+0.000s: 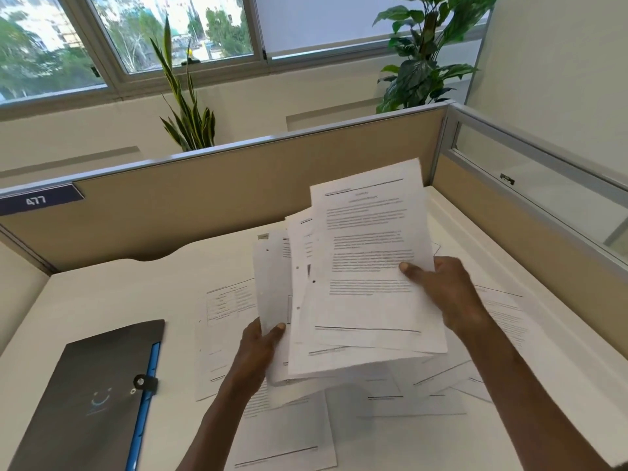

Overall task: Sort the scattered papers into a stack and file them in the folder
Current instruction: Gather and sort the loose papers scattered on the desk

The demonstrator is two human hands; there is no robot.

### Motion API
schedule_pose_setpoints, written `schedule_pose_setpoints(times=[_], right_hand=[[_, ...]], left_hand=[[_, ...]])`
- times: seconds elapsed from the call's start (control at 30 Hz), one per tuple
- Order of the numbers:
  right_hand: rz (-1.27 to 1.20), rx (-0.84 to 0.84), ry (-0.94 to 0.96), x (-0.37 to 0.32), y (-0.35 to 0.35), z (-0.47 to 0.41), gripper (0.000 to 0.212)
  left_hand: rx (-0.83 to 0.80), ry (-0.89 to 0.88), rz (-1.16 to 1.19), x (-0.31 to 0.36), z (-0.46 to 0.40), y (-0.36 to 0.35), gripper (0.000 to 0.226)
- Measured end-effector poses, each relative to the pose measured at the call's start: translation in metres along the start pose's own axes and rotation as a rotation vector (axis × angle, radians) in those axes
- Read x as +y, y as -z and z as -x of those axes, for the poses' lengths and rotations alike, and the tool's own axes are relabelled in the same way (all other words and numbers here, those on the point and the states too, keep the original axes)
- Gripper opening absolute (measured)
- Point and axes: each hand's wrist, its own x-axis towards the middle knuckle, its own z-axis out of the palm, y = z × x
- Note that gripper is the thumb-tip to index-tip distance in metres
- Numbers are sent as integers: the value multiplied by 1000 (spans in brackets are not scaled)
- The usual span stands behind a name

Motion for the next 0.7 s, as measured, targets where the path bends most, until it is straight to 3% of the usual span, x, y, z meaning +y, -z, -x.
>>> schedule_pose_setpoints(times=[0.17,0.27,0.37,0.4,0.5,0.6,0.7], right_hand=[[69,-12,-40,29,-38,5,33],[-56,-78,-130,41,-52,10,45],[-137,-83,-167,45,-59,14,61],[-137,-70,-127,45,-61,15,60],[-104,-28,45,41,-63,14,43],[-151,-15,132,35,-66,13,35],[-243,-40,182,32,-66,10,32]], left_hand=[[-111,27,137,13,9,-9,21],[-175,30,163,17,15,-12,26],[-89,14,94,17,16,-14,17],[-65,32,127,18,15,-15,18],[-87,29,243,29,7,-14,50],[-159,-184,112,45,3,-10,39],[-59,-290,82,48,0,-10,35]])
